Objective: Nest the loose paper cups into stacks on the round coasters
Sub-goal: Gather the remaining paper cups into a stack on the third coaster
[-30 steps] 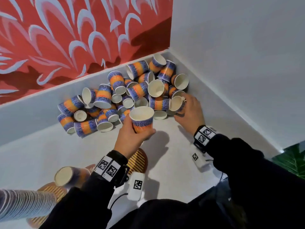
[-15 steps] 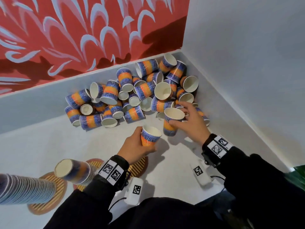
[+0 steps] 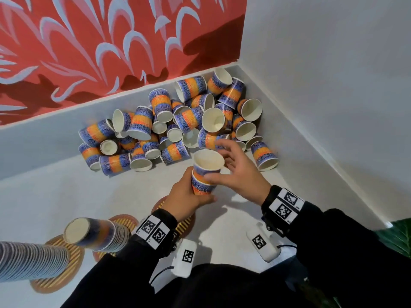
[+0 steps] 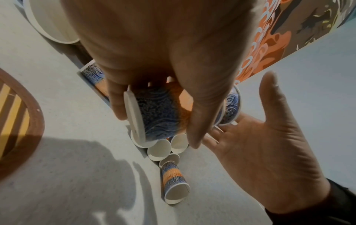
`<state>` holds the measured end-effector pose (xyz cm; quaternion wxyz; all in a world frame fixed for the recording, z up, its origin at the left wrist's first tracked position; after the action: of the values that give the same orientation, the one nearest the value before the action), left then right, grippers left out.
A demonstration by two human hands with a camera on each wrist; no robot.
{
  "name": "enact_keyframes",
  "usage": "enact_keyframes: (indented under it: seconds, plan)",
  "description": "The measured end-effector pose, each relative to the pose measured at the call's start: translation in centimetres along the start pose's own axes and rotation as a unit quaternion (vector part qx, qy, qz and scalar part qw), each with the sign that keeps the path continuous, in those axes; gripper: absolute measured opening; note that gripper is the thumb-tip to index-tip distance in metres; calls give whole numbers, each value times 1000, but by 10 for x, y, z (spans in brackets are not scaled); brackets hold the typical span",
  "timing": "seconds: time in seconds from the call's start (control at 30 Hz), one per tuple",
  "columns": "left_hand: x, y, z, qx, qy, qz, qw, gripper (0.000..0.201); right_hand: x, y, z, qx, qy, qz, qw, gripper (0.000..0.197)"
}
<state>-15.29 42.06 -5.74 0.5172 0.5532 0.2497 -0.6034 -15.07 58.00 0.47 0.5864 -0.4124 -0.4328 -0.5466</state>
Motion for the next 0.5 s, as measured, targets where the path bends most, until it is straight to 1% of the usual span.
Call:
enact_keyframes:
  seconds: [0.03,0.07,0.13,0.17,0.2,0.23,0.27,0.33,0.37,0.4,0.5]
  plan:
    - [-1,1,3,-11,10,-2,1000,85,-1,-3,-2,2,35,3,999,84]
    - [-1,2,8,-24,18,-3,1000,85,-1,-9,1,-11,56,7,998,83]
    - [0,3,18,-44,26,-7,999,85,-3,-26,17,-71,71,-4,995,67]
    - [0,5,22,-49,29,-9,998,85,-8,-37,28,-108,97,-20,989,58]
    - [2,6,27,-56,32,-9,998,84,-16,-49,40,-140,139,-35,980,54]
    - [3,7,32,-63,35,-9,997,83,-23,-61,48,-160,190,-53,967,55]
    - [4,8,35,-68,40,-10,997,81,-33,-72,53,-165,234,-67,956,59]
    - [3,9,39,-70,47,-17,996,79,-56,-91,55,-140,299,-94,939,70]
    - [3,10,41,-71,50,-21,996,77,-63,-98,53,-123,321,-100,934,77]
    - [3,11,42,-72,57,-20,996,75,-69,-102,51,-108,325,-105,933,78]
    - [0,15,47,-88,79,-26,993,63,-70,-100,48,-105,292,-99,945,60]
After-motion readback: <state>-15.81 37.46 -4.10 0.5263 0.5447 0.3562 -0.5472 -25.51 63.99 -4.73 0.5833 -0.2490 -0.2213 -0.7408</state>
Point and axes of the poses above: each hand's wrist, its own y-axis away from the middle knuckle, its own z-axis out of the back of the hand, x = y × z, the point moved 10 cm from there along -y, towards the middle knuckle, and after that the axes turned 9 degrees about y, right-handed, at the moved point
